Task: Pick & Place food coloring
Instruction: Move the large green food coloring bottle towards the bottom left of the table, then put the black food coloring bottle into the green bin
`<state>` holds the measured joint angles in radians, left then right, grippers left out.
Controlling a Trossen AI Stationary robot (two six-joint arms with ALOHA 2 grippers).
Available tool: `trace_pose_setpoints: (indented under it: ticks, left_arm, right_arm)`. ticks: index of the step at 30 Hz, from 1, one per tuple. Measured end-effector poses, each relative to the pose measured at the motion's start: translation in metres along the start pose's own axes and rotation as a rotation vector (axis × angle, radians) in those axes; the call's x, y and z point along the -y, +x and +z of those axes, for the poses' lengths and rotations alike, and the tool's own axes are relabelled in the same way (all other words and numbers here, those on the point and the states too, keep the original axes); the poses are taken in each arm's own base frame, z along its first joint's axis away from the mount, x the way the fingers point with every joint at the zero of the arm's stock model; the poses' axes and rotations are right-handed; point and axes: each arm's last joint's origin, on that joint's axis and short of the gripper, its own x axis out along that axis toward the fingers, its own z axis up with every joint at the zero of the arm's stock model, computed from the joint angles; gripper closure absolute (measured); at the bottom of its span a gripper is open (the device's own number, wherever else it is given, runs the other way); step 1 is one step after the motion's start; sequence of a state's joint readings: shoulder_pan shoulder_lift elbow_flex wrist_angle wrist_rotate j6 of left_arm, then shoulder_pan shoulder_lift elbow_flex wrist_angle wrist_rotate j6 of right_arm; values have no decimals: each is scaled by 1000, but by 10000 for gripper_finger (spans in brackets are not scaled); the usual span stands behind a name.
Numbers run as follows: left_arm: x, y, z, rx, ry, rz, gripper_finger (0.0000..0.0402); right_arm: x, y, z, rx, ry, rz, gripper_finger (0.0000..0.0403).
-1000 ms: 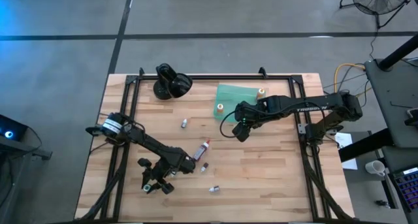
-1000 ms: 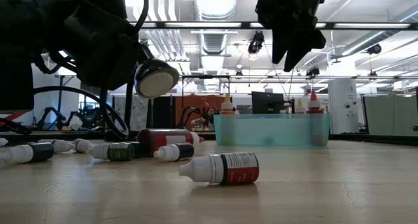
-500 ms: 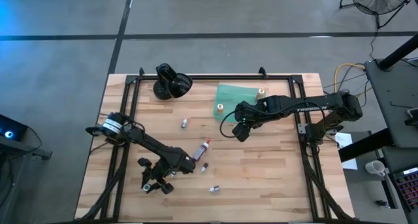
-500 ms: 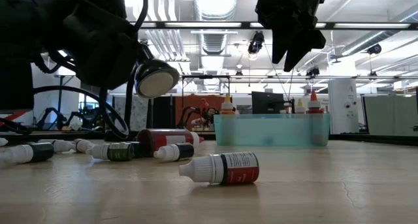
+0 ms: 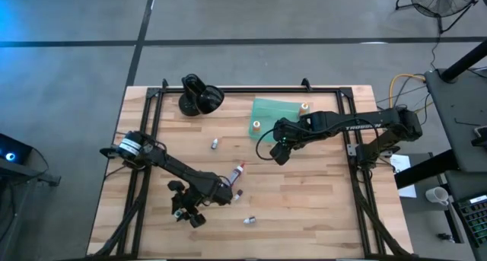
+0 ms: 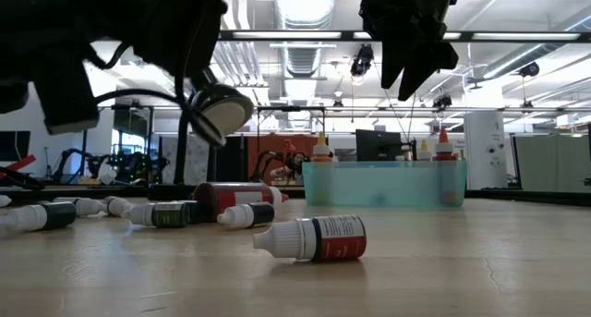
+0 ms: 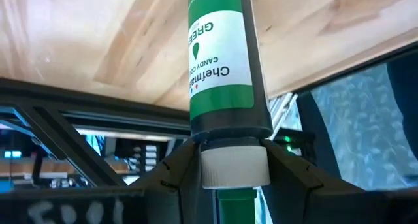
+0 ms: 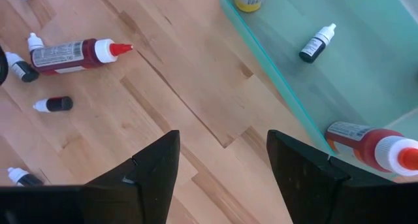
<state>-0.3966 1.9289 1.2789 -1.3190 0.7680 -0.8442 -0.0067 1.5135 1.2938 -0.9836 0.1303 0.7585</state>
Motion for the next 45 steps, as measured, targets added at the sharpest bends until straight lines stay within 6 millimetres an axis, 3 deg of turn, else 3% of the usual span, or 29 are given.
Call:
trace_pose_setpoints:
  ticks: [17,27,32,38,45]
  left_arm:
    - [2,-2,0,37,42,16,278]
    - [1,-1,3,87,23,60,175]
    - [1,-3,4,122,18,85,150]
    - [9,-14,1,218,38,114,147]
    - [19,-41,-11,458,-21,249,147]
  right_arm:
    - [0,0,0,2,0,2,179]
    - [0,0,0,5,0,5,179]
    - [-1,0,1,7,1,6,179]
    - [-2,0,2,22,3,21,179]
    - [-2,0,2,24,4,22,179]
